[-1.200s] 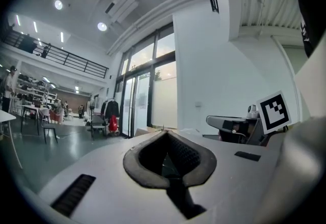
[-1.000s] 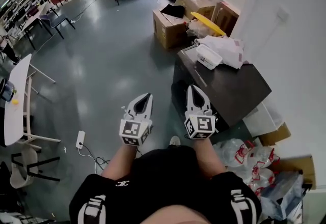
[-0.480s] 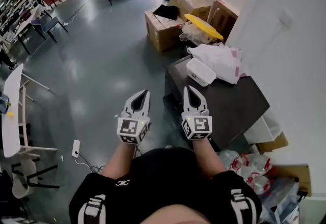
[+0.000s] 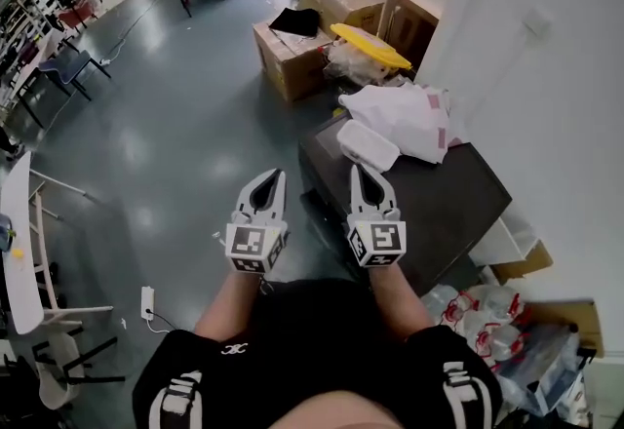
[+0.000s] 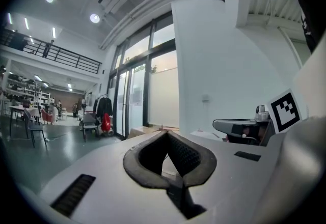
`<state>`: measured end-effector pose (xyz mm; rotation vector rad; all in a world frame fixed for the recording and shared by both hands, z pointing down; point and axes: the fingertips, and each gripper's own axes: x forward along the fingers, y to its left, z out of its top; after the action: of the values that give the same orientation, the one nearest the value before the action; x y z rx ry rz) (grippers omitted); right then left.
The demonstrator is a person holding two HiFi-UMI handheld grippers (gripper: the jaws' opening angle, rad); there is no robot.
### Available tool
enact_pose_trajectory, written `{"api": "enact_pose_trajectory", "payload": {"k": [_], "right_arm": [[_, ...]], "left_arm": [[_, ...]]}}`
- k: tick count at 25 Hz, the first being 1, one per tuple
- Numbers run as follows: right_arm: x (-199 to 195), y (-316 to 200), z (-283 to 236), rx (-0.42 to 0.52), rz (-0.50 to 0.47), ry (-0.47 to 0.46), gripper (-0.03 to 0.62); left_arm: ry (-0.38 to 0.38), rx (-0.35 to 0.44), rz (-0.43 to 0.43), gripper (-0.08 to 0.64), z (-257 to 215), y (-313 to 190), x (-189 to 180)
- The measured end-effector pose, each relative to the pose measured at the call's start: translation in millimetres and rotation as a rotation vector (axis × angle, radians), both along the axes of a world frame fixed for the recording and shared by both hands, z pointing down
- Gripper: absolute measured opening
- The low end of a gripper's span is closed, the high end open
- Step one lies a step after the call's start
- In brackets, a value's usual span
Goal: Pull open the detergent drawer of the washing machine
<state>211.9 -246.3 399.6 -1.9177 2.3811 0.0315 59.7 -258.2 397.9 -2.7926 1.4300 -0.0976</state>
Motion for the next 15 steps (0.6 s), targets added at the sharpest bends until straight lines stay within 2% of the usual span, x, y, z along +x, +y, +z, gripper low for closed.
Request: {"api": "enact_pose_trajectory", "payload": {"k": [6,15], "right_arm": [[13,-8,4,-0.01,0.083,-0.001,0.002],[13,-8,4,-0.014,0.251,0.008,0.002]], "left_arm": [[0.003,0.002,0.091,-0.005,2,-18,17],[0.013,0.002,0.242,-0.005,-3,-52,20]]}}
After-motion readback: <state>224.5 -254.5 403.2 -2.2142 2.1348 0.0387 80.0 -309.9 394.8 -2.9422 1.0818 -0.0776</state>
